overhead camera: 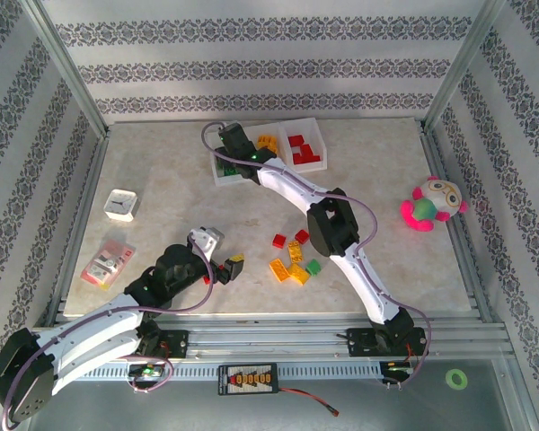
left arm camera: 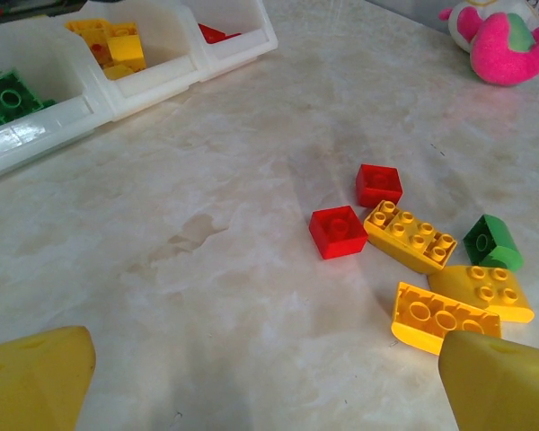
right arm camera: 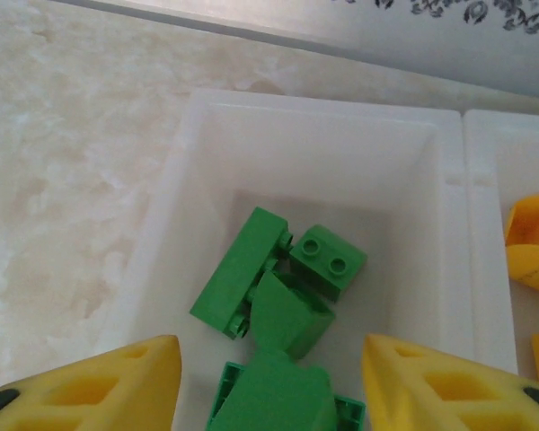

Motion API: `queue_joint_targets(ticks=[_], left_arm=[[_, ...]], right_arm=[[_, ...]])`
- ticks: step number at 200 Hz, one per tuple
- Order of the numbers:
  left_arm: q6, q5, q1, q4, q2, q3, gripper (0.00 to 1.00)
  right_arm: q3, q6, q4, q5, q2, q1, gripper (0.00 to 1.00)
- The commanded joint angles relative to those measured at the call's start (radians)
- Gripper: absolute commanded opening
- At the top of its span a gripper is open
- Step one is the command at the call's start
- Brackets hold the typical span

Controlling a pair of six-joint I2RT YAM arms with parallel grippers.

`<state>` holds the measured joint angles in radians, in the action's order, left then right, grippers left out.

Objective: Sort the legos into containers by color
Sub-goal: Place the lego in the container.

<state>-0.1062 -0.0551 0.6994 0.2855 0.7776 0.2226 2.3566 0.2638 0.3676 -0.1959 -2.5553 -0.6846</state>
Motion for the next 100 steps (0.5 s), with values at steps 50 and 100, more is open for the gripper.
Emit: queue_joint_targets(ticks=[50, 100], left_arm=[[0.057, -0.101, 0.009, 0.111, 0.018, -0.022, 1.00], [0.075, -0.176, 0.009, 0.213, 0.133, -0.004, 0.99]], right_arm=[[-0.345, 0.008, -0.081, 0.051, 0.329, -0.010, 0.79], [-0.908, -0.001, -0.190, 0.025, 0.677, -0.008, 0.90]])
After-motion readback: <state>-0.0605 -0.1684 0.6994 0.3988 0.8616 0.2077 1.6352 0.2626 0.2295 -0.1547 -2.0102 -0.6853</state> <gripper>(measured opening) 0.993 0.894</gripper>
